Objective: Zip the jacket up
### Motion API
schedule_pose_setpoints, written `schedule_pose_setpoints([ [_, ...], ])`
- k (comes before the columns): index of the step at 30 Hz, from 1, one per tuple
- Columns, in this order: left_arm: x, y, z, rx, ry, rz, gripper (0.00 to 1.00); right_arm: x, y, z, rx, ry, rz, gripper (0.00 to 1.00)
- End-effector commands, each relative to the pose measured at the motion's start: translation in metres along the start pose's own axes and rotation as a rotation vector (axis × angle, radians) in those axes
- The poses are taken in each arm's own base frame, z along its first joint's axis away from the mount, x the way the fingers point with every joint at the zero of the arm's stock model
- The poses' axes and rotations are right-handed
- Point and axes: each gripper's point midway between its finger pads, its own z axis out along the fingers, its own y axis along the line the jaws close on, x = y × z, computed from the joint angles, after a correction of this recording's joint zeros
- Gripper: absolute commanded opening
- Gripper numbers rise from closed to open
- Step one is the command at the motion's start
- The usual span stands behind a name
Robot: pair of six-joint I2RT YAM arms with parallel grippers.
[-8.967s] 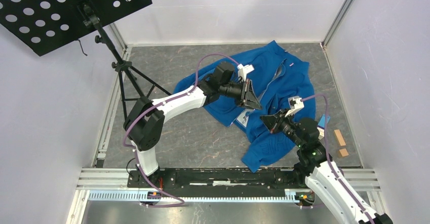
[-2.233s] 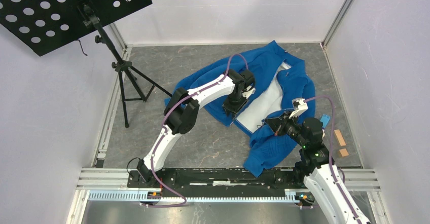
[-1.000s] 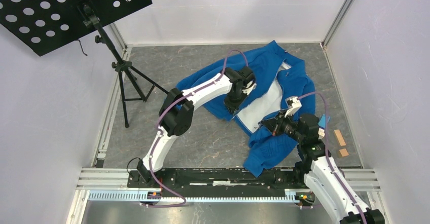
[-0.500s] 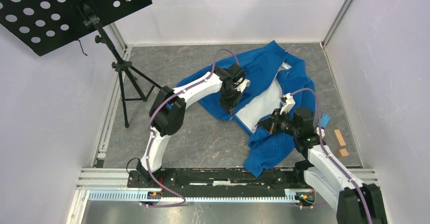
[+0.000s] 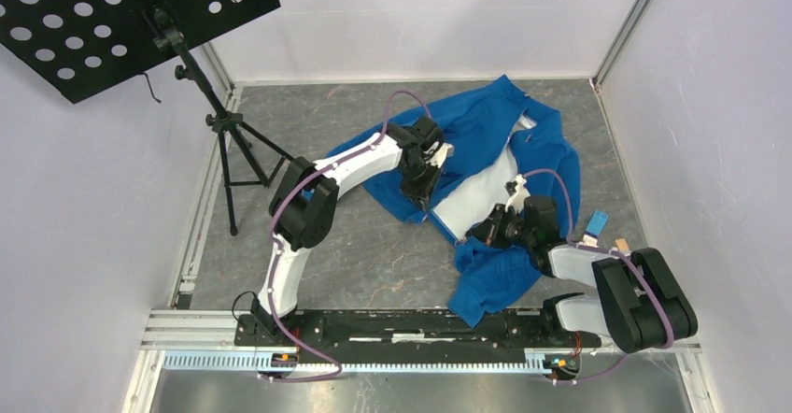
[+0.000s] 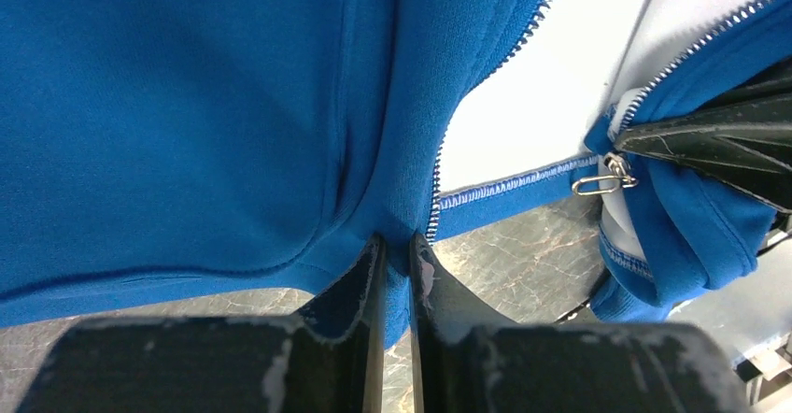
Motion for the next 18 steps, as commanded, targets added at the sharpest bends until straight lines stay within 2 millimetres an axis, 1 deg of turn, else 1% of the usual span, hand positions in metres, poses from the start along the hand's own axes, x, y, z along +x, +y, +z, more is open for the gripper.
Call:
schedule_pose_setpoints([
  [1, -0.019, 0.004, -0.026, -0.031, -0.111, -0.034, 0.19, 0.029, -0.029, -0.003, 0.105, 0.046, 0.045, 0.0],
  [3, -0.021, 0.006, -0.031, -0.036, -0.134, -0.042, 0.19, 0.03, -0.029, -0.003, 0.102, 0.053, 0.037, 0.0],
  [5, -0.02, 0.01, -0.032, -0.052, -0.136, -0.048, 0.21, 0.029, -0.028, -0.004, 0.093, 0.045, 0.03, 0.0],
  [7, -0.019, 0.011, -0.032, -0.054, -0.135, -0.052, 0.26, 0.028, -0.027, -0.004, 0.086, 0.033, 0.029, 0.0],
  [11, -0.016, 0.012, -0.025, -0.043, -0.129, -0.057, 0.3, 0.028, -0.026, -0.004, 0.082, 0.031, 0.021, 0.0],
  [16, -0.015, 0.008, -0.018, -0.007, -0.118, -0.061, 0.28, 0.027, -0.024, -0.005, 0.068, 0.026, 0.01, 0.0],
  [18, -0.014, 0.004, -0.016, 0.016, -0.111, -0.056, 0.3, 0.026, -0.023, -0.006, 0.066, 0.022, 0.008, 0.0],
])
